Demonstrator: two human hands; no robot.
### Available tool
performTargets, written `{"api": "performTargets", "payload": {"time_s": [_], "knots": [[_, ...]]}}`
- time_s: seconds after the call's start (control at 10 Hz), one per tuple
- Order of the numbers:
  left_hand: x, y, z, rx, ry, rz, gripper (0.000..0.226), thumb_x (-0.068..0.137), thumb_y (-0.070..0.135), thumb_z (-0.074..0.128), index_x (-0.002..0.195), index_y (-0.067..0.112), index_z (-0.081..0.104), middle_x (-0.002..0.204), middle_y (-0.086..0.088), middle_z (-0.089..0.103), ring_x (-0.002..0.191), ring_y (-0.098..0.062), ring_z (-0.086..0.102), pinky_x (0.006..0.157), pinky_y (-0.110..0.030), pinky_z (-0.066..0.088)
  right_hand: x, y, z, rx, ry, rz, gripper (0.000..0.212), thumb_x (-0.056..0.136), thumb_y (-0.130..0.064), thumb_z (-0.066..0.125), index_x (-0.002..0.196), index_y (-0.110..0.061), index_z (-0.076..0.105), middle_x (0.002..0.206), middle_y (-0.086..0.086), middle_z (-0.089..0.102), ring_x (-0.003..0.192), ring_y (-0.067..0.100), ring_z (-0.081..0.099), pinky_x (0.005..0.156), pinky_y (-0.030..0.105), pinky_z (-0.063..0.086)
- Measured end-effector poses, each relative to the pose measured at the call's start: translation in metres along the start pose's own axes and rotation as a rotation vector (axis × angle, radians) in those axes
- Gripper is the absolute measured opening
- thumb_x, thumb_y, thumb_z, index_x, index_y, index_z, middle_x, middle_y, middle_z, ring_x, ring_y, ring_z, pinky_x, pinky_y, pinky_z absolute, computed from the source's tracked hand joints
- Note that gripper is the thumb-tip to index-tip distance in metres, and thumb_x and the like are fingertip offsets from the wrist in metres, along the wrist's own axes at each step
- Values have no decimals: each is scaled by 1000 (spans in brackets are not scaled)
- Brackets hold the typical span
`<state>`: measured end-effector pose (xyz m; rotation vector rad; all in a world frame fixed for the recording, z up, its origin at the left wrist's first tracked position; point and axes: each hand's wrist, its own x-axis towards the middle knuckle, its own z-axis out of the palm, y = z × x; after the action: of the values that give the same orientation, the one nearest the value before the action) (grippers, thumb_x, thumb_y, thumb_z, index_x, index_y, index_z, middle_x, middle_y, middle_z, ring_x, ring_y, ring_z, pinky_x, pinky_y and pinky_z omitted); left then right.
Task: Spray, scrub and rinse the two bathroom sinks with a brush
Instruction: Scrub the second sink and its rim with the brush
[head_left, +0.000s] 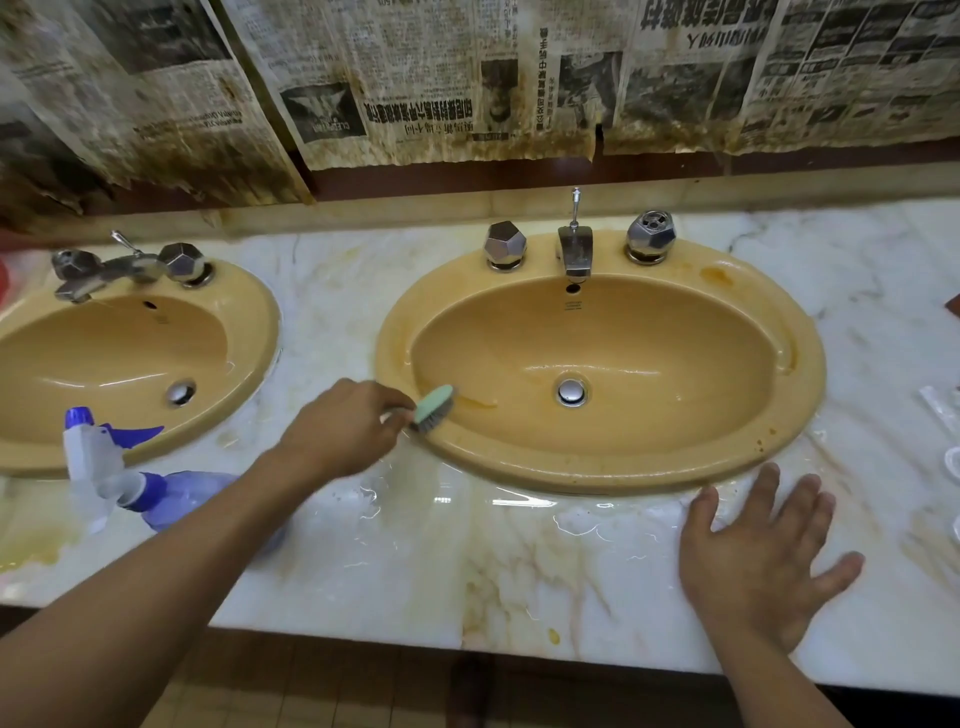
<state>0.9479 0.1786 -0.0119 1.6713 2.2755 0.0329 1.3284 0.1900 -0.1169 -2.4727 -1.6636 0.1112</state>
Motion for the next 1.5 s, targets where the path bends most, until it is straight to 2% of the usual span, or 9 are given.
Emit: {"api": "performTargets", "payload": {"time_s": [0.2, 0.4, 0.5, 0.7, 0.8, 1.1, 1.3, 1.4, 1.5], "knots": [[-10, -16, 9, -44, 184, -153, 29, 100, 41, 54, 123, 39, 72, 112, -3, 76, 106, -31, 65, 82, -40, 54, 0, 0, -1, -2, 5, -2, 69, 101, -55, 30, 160, -18, 24, 169, 12, 15, 156, 22, 6, 120, 65, 8], [-48, 23, 23, 25, 157, -44, 31, 100, 44, 54, 128, 43, 67, 107, -3, 75, 103, -32, 66, 76, -39, 51, -1, -1, -2, -1, 24, -5, 68, 101, -53, 33, 158, -16, 27, 168, 14, 17, 156, 25, 10, 119, 65, 10], [-14, -14, 6, 62, 243, -233, 28, 98, 33, 54, 118, 32, 74, 102, -12, 75, 95, -39, 67, 74, -39, 51, -1, -1, -3, 9, 19, -8, 68, 101, -53, 32, 158, -17, 26, 168, 13, 17, 156, 24, 9, 120, 65, 10], [21, -44, -7, 15, 295, -294, 30, 99, 27, 53, 121, 29, 74, 104, -8, 76, 96, -35, 66, 69, -34, 47, 0, 1, 0, 9, 22, -3, 68, 101, -54, 31, 158, -18, 24, 168, 12, 16, 156, 23, 8, 120, 66, 10], [28, -36, -14, 58, 320, -253, 29, 100, 31, 53, 121, 32, 74, 100, -6, 76, 93, -34, 66, 67, -33, 44, 0, 0, 1, 5, 24, -2, 68, 101, -54, 31, 158, -18, 24, 168, 12, 16, 156, 23, 8, 120, 66, 10], [37, 13, -41, 387, -3, -72, 37, 99, 40, 42, 100, 22, 74, 86, -6, 59, 76, -32, 60, 64, -34, 44, 0, 1, 2, 11, 30, -7, 68, 101, -54, 32, 158, -18, 26, 168, 13, 16, 156, 25, 8, 119, 67, 11], [20, 26, -39, 282, -53, -72, 61, 86, 60, 26, 105, 29, 75, 90, -6, 63, 82, -33, 62, 67, -34, 46, 0, 2, 0, 13, 23, -5, 68, 101, -54, 33, 158, -17, 26, 168, 13, 17, 156, 25, 8, 119, 66, 10], [-17, 42, -5, 222, -10, 29, 46, 96, 51, 32, 110, 31, 71, 91, -5, 67, 88, -33, 63, 67, -35, 46, 0, 2, 0, 17, 25, -9, 69, 101, -54, 32, 158, -17, 26, 168, 14, 16, 156, 25, 8, 120, 67, 10], [-52, 47, 25, 23, 123, -39, 30, 102, 39, 48, 123, 38, 70, 94, -4, 74, 97, -32, 65, 71, -38, 53, 0, 1, 0, 18, 19, -9, 69, 101, -54, 32, 158, -17, 25, 168, 14, 16, 156, 25, 7, 120, 66, 9]]}}
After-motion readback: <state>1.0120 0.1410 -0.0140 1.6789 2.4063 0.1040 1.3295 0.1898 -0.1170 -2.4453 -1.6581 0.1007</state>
